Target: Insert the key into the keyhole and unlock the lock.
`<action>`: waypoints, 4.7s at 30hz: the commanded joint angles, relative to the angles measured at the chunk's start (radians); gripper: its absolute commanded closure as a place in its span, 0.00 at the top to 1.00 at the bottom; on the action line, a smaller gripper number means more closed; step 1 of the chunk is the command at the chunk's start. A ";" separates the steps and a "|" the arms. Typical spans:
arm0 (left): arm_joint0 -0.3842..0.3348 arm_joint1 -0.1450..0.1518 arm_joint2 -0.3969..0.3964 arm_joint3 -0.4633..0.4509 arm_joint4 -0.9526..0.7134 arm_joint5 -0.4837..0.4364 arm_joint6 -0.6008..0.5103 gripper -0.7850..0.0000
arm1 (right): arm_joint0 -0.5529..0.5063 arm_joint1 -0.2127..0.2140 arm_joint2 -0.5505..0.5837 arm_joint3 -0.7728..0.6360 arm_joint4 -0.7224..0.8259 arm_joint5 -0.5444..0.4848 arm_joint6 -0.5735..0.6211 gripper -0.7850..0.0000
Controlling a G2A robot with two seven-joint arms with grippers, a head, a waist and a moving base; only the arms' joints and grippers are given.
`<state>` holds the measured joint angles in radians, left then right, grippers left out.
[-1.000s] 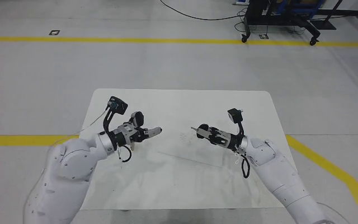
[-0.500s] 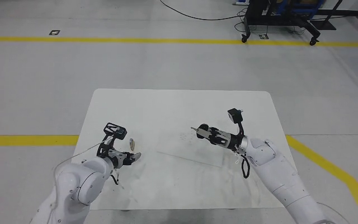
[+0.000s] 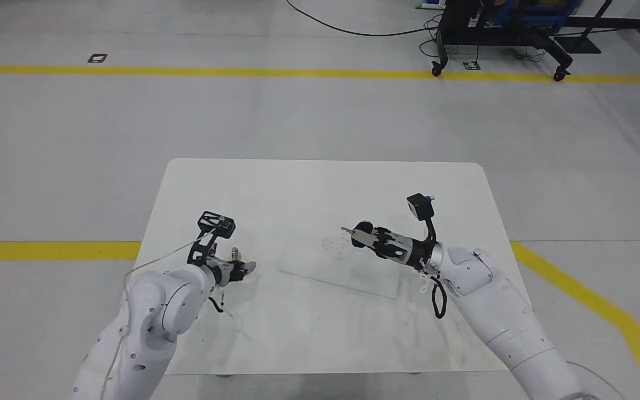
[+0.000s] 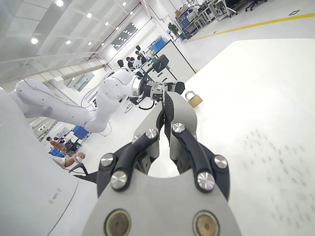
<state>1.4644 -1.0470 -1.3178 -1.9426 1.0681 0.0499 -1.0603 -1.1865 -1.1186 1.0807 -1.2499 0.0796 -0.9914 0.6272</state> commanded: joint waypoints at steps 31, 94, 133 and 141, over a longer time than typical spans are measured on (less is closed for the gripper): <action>-0.002 -0.012 0.022 0.047 0.049 0.016 0.060 0.00 | 0.000 0.000 0.000 0.000 0.000 0.000 0.000 0.00; 0.065 -0.030 -0.161 0.075 -0.674 -0.272 0.178 0.00 | 0.000 0.000 0.000 0.000 0.000 0.000 0.000 0.00; -0.218 -0.076 -0.032 0.748 -1.957 -0.393 -0.304 0.00 | 0.273 -0.173 -0.388 0.121 0.345 -0.021 -0.011 0.00; -0.249 -0.088 -0.009 0.808 -2.048 -0.353 -0.370 0.00 | 0.300 -0.229 -0.430 0.146 0.406 -0.021 0.024 0.00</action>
<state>1.2158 -1.1328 -1.3303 -1.1423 -0.9685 -0.3130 -1.4406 -0.8838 -1.3429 0.6524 -1.0956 0.4746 -1.0123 0.6374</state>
